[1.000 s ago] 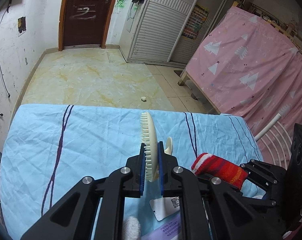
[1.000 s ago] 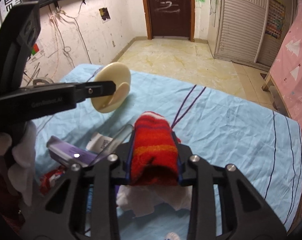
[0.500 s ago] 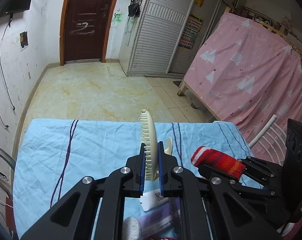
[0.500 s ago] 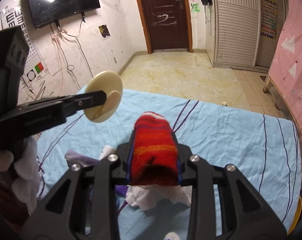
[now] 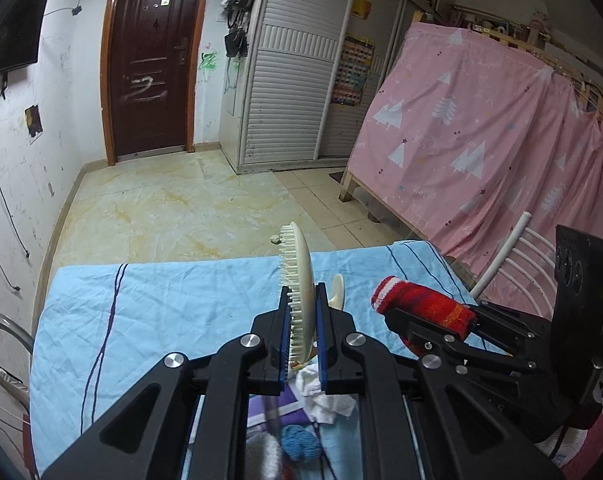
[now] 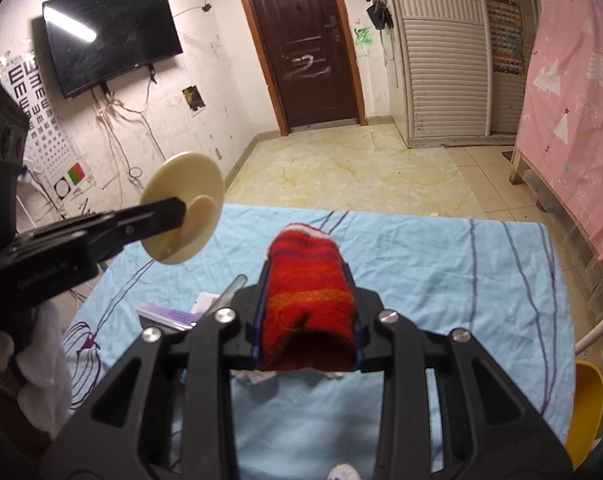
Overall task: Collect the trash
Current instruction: 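Carry the brush and knit item over the yellow bucket and open both tools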
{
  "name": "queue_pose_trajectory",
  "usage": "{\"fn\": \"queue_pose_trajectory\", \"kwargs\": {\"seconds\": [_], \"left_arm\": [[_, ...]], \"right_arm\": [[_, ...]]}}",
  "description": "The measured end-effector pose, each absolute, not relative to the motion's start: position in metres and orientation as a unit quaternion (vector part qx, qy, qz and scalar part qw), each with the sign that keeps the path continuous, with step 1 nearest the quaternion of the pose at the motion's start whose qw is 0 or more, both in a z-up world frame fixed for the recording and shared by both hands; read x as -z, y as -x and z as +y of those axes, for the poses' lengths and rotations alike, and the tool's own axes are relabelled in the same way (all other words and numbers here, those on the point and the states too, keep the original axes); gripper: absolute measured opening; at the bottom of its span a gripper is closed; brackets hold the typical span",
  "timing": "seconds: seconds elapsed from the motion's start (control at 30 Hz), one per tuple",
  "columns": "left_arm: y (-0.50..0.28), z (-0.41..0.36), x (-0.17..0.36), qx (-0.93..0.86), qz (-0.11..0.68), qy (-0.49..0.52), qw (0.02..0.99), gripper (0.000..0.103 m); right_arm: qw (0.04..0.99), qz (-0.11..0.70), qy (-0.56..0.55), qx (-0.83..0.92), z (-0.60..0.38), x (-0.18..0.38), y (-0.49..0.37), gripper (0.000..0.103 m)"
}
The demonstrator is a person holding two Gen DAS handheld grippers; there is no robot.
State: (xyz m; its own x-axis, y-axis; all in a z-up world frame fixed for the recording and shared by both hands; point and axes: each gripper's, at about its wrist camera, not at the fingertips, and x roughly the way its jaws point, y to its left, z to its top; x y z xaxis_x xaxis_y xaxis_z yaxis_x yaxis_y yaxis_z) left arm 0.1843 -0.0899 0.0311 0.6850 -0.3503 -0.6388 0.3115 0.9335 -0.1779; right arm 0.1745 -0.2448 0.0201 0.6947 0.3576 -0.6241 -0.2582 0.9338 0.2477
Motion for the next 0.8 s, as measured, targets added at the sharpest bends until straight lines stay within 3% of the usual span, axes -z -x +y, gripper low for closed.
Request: {"fn": "queue_pose_trajectory", "kwargs": {"seconds": [0.8], "left_arm": [[-0.142,-0.218,-0.036,0.241,0.352,-0.055,0.903,0.001]], "right_arm": [[0.937,0.296,-0.162,-0.090,-0.383,-0.024,-0.116,0.030]]}}
